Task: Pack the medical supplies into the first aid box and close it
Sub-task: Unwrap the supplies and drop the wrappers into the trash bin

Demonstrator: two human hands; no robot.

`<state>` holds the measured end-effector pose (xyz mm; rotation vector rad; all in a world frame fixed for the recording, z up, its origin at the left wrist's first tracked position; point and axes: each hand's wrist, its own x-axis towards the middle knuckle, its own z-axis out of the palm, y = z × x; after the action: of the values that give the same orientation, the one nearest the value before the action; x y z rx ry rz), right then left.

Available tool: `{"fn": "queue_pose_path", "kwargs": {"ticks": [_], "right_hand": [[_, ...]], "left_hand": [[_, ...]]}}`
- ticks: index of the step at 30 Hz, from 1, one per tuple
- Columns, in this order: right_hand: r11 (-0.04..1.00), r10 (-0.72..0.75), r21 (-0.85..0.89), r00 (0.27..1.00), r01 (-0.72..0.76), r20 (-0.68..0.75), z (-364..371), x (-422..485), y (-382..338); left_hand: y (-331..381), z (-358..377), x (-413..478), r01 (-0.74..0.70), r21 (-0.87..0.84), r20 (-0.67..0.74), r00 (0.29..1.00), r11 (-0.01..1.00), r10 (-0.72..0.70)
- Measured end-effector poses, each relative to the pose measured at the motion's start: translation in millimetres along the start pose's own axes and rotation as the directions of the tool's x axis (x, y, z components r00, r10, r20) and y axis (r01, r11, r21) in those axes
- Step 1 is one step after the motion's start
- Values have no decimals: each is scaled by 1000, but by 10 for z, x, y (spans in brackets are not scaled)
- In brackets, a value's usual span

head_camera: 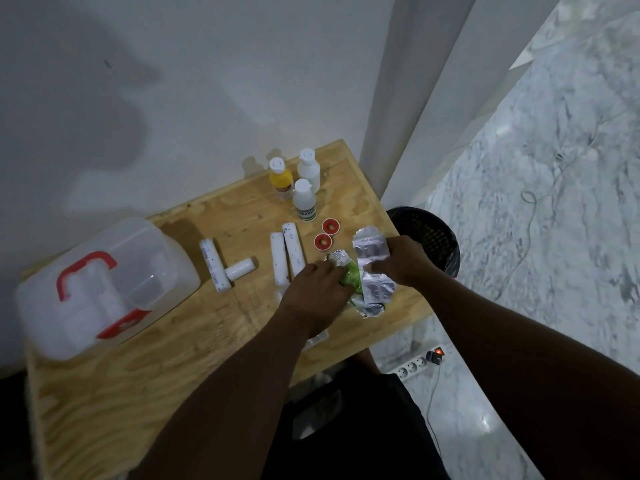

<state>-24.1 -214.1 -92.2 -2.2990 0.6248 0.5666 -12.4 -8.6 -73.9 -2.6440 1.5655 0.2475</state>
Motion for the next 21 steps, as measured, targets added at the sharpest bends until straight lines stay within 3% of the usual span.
{"fn": "queue_pose_path", "kwargs": {"ticks": [4,11,15,21], "right_hand": [[992,29,125,1000,-30,7,-147,0,58],[919,69,395,987,-6,-147,-892,-55,-22],[886,35,454,961,97,-274,-1345,-146,-189],[833,-43,476,890,283,-454,-1485,-278,-309]], "left_hand": [[42,9,64,-14,-47,-95,995,999,9],[22,-289,265,60,-228,-293,948,972,-127],[19,-526,422,107,-351,-353,905,930,-237],[-13,-598,546,104,-370,-483,827,923,-287]]}}
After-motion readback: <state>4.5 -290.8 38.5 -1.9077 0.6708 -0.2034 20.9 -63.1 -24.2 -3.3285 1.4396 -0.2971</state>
